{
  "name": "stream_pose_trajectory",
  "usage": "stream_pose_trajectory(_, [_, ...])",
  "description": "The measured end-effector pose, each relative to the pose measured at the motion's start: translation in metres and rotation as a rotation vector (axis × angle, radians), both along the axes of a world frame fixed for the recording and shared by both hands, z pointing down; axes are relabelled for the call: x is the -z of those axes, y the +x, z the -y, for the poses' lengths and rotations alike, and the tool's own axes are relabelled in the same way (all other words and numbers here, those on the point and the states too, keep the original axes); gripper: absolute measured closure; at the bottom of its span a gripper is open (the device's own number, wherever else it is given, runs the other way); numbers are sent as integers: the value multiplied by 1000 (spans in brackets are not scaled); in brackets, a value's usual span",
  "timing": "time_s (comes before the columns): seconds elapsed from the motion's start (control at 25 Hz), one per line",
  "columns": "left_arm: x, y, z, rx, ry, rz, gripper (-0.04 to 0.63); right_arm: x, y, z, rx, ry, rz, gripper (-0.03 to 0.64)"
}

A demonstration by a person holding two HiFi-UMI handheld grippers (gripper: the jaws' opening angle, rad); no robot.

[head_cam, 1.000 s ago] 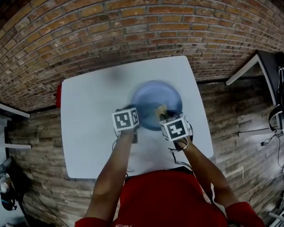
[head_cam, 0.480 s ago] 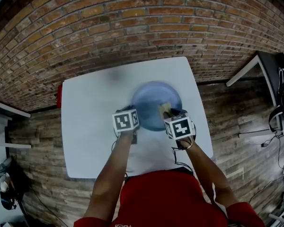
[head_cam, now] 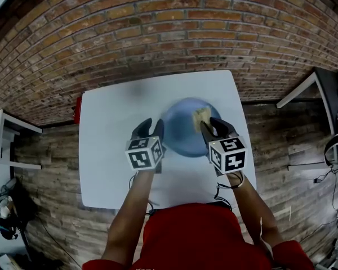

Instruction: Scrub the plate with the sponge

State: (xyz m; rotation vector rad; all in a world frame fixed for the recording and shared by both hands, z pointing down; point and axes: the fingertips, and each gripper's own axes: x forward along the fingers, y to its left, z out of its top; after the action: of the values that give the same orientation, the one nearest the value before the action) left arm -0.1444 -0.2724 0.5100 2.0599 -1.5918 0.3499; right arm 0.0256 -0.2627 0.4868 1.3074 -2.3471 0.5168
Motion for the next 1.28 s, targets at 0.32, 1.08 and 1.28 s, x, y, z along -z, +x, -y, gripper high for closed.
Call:
stream_pose_trajectory(0.32, [111,22,-12,-82,345,-33,530,84,-19,-4,73,256,151,497])
stream_pose_trajectory(1.08, [163,56,-44,-134,517,-18,580,133,-25,-42,122,448,255,497])
stream_pose_trajectory(1.28, [164,61,-45,-135,520,-20,580,133,-24,-45,127,450,246,497])
